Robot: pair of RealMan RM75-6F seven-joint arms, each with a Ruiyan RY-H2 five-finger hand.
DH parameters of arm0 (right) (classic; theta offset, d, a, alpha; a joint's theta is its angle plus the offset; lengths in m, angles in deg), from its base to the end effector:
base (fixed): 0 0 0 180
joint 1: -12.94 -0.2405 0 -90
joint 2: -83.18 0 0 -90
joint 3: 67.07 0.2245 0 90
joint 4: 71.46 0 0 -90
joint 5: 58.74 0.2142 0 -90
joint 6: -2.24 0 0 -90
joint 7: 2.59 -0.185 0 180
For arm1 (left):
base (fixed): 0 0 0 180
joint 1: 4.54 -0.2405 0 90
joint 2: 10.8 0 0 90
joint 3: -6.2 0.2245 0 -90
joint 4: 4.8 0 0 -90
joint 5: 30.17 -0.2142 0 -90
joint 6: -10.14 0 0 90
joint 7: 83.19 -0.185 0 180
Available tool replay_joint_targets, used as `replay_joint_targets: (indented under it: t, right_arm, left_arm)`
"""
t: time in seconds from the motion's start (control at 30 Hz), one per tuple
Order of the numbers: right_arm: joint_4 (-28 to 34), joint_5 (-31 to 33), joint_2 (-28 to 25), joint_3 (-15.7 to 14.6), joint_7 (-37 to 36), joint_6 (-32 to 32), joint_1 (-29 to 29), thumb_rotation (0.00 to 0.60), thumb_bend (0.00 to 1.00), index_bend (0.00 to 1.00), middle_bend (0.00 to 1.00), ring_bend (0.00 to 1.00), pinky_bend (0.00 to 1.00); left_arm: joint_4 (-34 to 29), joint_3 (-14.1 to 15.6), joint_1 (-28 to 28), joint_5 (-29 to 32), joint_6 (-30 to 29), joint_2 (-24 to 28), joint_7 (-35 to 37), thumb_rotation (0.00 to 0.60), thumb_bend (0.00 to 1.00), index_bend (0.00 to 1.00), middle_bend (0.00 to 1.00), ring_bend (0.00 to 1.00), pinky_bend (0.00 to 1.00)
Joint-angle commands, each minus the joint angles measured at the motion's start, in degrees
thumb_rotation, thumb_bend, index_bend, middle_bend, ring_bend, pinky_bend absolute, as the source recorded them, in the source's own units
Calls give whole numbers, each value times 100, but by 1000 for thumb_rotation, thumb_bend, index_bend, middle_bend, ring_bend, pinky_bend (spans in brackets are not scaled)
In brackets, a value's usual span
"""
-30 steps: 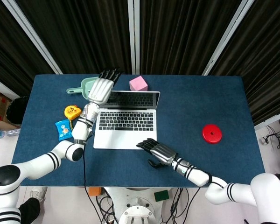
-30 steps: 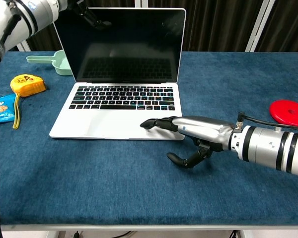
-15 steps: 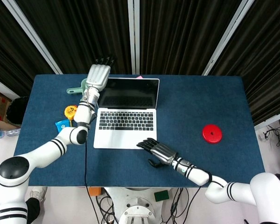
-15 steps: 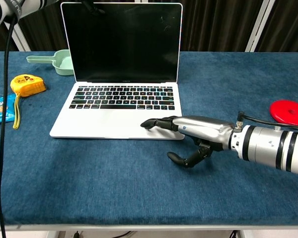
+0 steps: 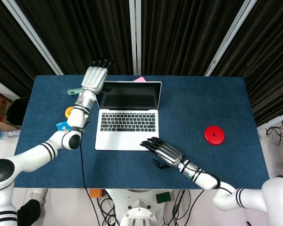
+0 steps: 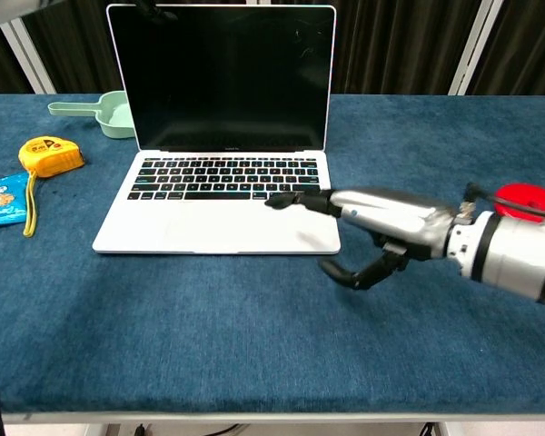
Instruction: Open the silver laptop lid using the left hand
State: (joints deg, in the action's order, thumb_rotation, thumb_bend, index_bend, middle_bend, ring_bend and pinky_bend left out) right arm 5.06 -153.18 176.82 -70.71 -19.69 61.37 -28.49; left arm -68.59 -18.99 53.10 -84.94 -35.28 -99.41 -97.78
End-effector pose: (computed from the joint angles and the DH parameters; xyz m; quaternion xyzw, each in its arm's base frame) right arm -0.1063 -0.2788 -0.0898 0.7845 -0.4118 0.4293 0.1751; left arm -0.0594 0.4945 0.0482 -0.6682 -0.3524 -0.4374 0.4878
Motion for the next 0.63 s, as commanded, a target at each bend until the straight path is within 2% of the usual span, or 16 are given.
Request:
replay_joint_targets:
  t: [0.03,0.17,0.3,0.43,0.63]
  right_arm:
    - [665,-38,-606,-63,749,518,401,600,500,0,32,0,0]
    - [1303,56,-1325,-223,1482,1132,938,600,477,0,32,0,0]
    - [1656,107,-1934,-424,1830,1888,1576,600,477,0,32,0,0]
    - [1682,139,-2393,-573,2019,2710,2264,600,477,0,32,0,0]
    - [1275,210,-2625,-634,1663,3559,3063,600,477,0,32,0,0]
  left_arm:
    - [-1541,382,-955,-461,-850,971,359,600,256,90,29,0,39]
    - [-2467,817,-1745,-750,-1484,1516,571,600,257,90,35,0,39]
    - [-2936,1424,-2564,-1266,-2342,1813,593,600,256,93,35,0,39]
    - [-2921,2081,-3455,-1946,-3434,1792,672,600,255,100,35,0,39]
    - [-2556,2774,-4580,-2595,-4683,1683,876,600,255,108,37,0,39]
